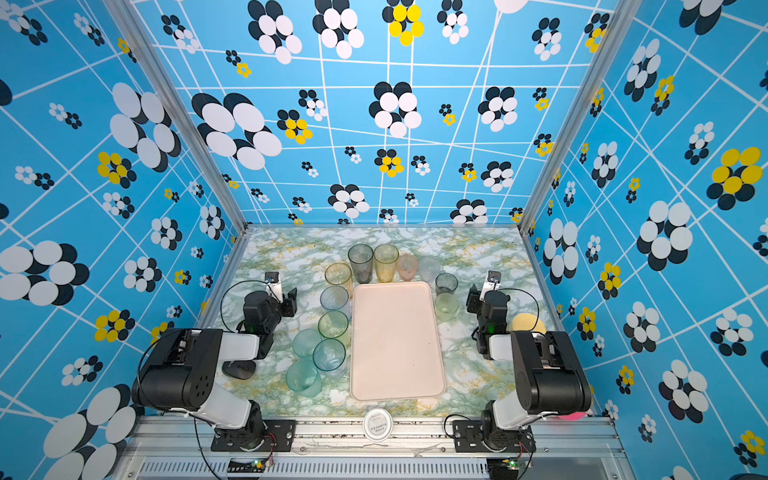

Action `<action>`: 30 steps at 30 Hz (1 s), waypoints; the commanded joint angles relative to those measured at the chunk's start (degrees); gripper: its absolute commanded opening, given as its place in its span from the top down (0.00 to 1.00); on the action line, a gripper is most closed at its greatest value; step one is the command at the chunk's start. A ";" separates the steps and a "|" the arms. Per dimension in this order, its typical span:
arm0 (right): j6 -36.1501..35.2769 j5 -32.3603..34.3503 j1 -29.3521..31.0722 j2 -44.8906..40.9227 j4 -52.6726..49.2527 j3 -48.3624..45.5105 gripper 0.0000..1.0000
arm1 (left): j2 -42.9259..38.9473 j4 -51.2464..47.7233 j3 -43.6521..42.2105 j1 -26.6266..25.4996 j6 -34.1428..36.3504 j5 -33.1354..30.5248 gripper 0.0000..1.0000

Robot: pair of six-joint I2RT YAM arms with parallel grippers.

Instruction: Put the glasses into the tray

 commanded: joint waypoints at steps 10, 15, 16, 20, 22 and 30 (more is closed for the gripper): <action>7.36 -6.65 -0.86 -18.08 -51.95 18.25 0.45 | -12.95 -20.96 6.37 0.53 -3.57 -7.74 0.67; 9.40 -9.46 -0.80 -20.80 -65.78 23.79 0.50 | -29.64 -40.76 9.72 -2.74 -9.43 -12.94 0.67; 9.85 -10.07 -0.68 -21.03 -68.04 25.10 0.51 | -33.05 -44.69 10.37 -4.05 -10.46 -13.95 0.68; 11.34 -13.29 -0.44 -19.26 -75.62 30.28 0.52 | -42.01 -57.11 14.34 -8.96 -12.11 -16.99 0.68; 11.71 -14.61 0.01 -17.31 -78.39 32.28 0.54 | -43.35 -62.18 17.06 -10.60 -11.93 -18.26 0.69; 13.74 -17.12 3.43 -10.58 -80.40 34.34 0.69 | -38.06 -73.92 25.63 -11.47 -13.32 -15.76 0.72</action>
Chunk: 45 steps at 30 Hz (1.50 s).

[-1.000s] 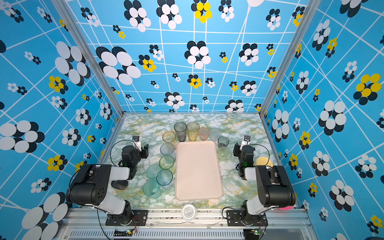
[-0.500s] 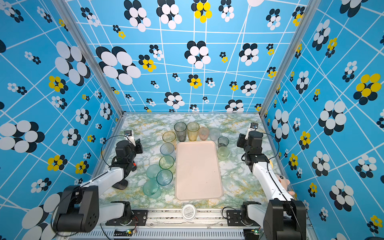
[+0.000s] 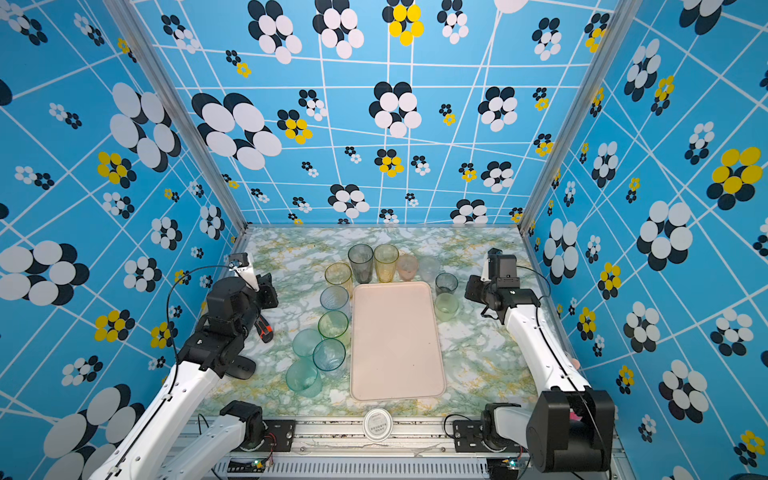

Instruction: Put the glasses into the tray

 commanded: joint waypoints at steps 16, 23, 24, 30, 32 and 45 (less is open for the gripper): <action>0.10 -2.59 2.87 7.53 -9.11 4.22 0.76 | 12.95 -9.79 8.31 -0.42 -2.44 9.22 0.72; -0.78 -1.32 3.82 9.55 -10.72 5.32 0.75 | 12.73 -9.55 7.72 -0.38 -2.39 9.23 0.73; -0.78 -1.22 3.91 9.82 -10.72 5.33 0.75 | 12.79 -9.50 7.63 -0.33 -2.42 9.27 0.73; -0.78 -0.23 4.02 11.50 -10.81 5.68 0.76 | 13.13 -9.41 7.37 -0.34 -2.10 9.32 0.72; -0.78 0.16 4.02 12.18 -10.81 6.01 0.77 | 13.20 -9.20 7.18 -0.34 -1.96 9.28 0.72; -0.78 2.07 6.73 16.93 -11.80 8.62 0.79 | 13.42 -8.13 5.62 0.23 -1.48 9.64 0.73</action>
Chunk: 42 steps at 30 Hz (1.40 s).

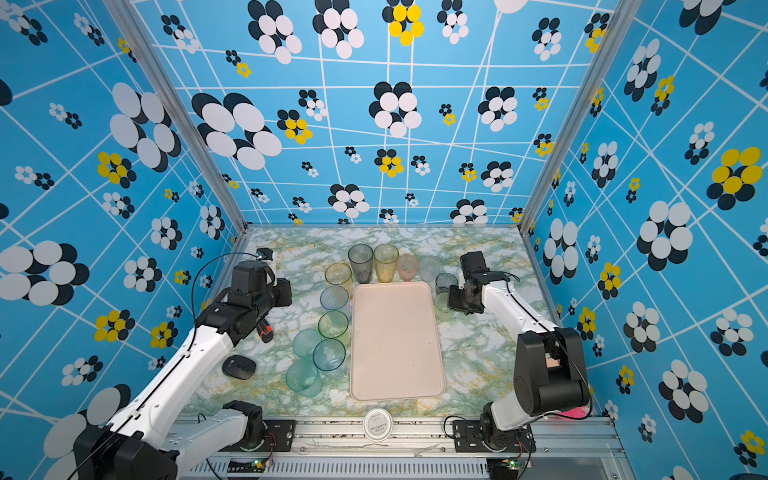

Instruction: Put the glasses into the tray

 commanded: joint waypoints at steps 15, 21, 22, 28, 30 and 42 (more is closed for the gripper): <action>0.23 5.26 1.49 2.70 -2.49 2.93 0.86 | 0.85 1.14 -2.08 1.98 0.65 2.12 0.74; 0.23 7.71 2.28 1.89 -3.09 3.00 0.92 | 1.11 1.05 -2.24 2.19 0.89 1.98 0.74; 0.23 8.11 2.45 1.52 -3.09 2.77 0.93 | 1.18 1.10 -2.24 2.20 0.82 2.01 0.74; -0.10 10.56 3.41 -2.98 -4.67 2.90 0.97 | 1.50 1.03 -2.33 2.18 0.84 2.06 0.74; -0.30 11.27 3.96 -4.74 -5.81 3.48 0.98 | 1.57 1.06 -2.29 2.20 0.82 2.08 0.74; -0.15 13.87 18.51 -3.70 -12.54 14.18 0.98 | 2.25 1.97 -2.77 2.08 0.08 3.27 0.75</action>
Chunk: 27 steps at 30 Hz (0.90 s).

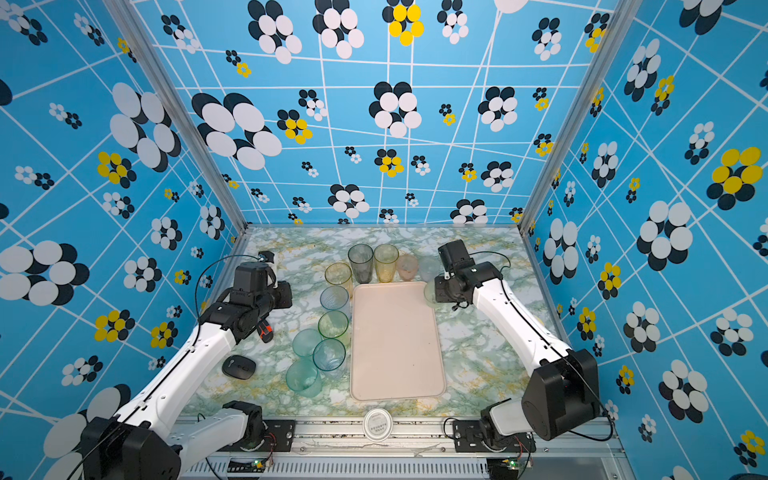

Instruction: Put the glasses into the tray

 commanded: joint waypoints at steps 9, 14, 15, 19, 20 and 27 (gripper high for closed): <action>-0.10 -0.70 14.28 19.82 -0.44 15.82 0.98 | 0.48 1.87 -1.02 0.11 -0.64 2.33 0.75; -0.27 -2.44 16.03 27.30 0.03 22.98 0.98 | 0.32 1.37 -0.85 0.08 -0.22 2.30 0.75; -0.37 -2.49 16.24 28.30 -0.04 24.12 0.98 | 0.30 1.27 -0.85 0.13 -0.13 2.22 0.75; -0.98 -2.50 16.98 32.81 -0.89 28.87 0.98 | 0.26 1.04 -0.98 0.15 -0.04 2.18 0.75; -1.15 -2.25 17.18 33.77 -1.16 29.81 0.98 | 0.30 1.15 -1.02 0.23 0.01 2.16 0.75; -1.57 -0.94 17.23 38.18 -2.00 34.25 0.98 | 0.39 0.83 -1.18 0.17 0.21 2.12 0.75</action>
